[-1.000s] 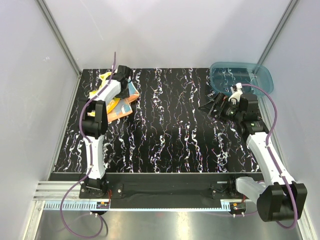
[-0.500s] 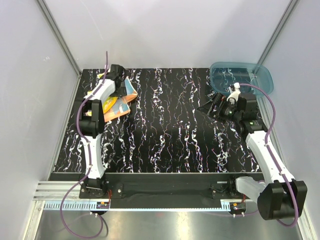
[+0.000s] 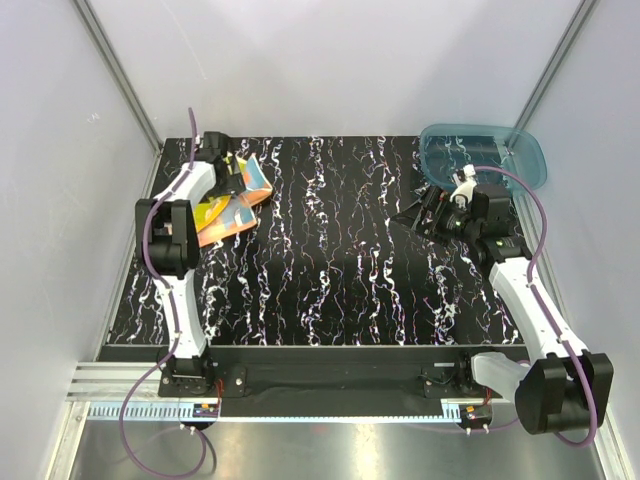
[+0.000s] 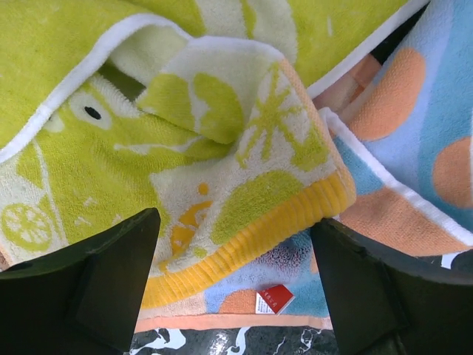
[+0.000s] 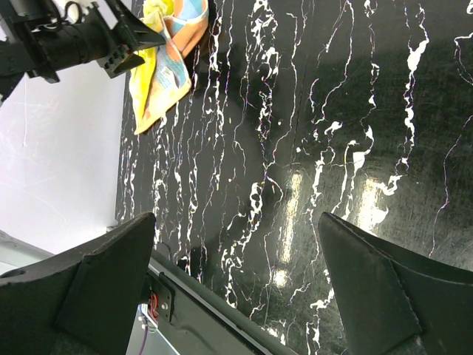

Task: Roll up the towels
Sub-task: Grab a towel with the left arm

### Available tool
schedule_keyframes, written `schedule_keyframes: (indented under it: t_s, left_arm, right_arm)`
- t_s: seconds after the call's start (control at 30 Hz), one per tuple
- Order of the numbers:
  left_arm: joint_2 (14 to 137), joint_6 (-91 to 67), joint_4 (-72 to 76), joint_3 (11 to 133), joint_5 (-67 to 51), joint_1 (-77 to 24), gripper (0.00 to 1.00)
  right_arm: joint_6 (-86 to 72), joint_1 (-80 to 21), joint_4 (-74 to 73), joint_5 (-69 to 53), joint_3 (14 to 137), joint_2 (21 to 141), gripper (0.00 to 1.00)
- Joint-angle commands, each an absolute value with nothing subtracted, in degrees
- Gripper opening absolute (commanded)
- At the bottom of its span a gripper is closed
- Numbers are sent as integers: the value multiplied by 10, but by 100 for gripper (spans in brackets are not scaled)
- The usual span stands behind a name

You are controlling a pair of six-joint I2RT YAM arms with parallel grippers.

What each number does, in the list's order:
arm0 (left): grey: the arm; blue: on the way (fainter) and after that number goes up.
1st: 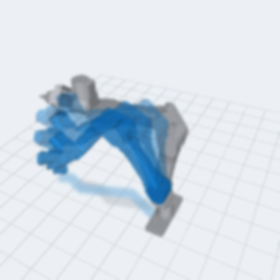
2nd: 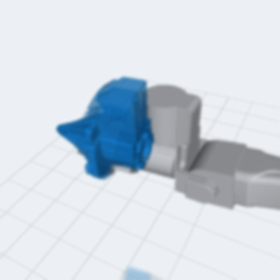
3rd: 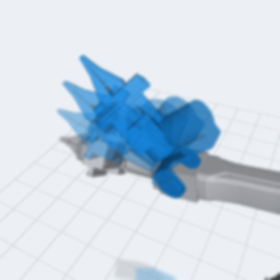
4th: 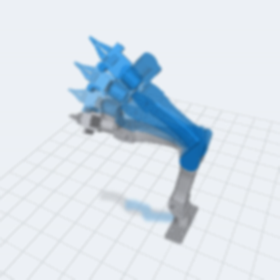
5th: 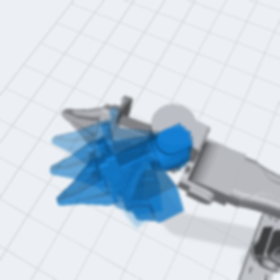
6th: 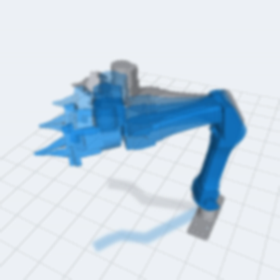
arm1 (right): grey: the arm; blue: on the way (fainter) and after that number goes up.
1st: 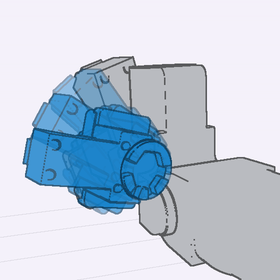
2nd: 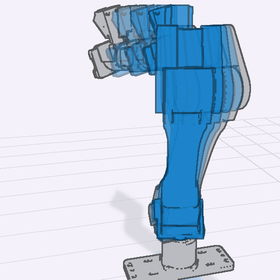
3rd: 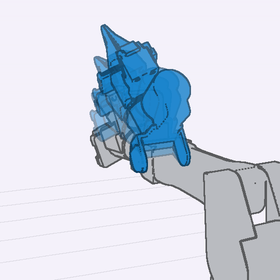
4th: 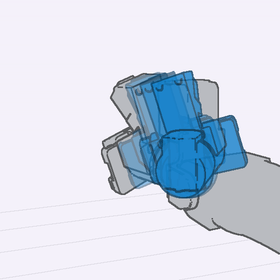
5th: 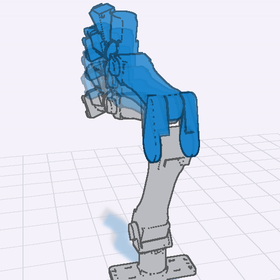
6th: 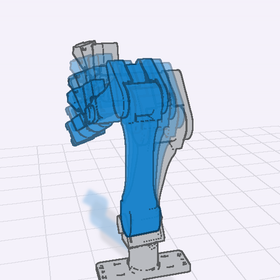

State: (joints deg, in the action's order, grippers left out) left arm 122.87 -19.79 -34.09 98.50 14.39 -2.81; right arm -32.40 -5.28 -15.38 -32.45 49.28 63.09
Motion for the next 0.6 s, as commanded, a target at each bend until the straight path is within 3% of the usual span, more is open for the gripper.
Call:
schedule_keyframes:
  t_s: [0.0,0.4,0.53,0.57]
  left_arm:
    - [1181,-216,-302,981,96,-12,89]
    - [1166,-239,-272,953,43,21,88]
    - [1175,-241,-272,953,43,23,78]
    - [1179,-241,-273,952,44,24,72]
  right_arm:
    - [-311,-61,-148,-323,517,635,100]
    - [-308,-68,-146,-327,518,648,100]
    - [-308,-69,-146,-328,518,650,100]
    - [-306,-69,-146,-328,517,650,100]
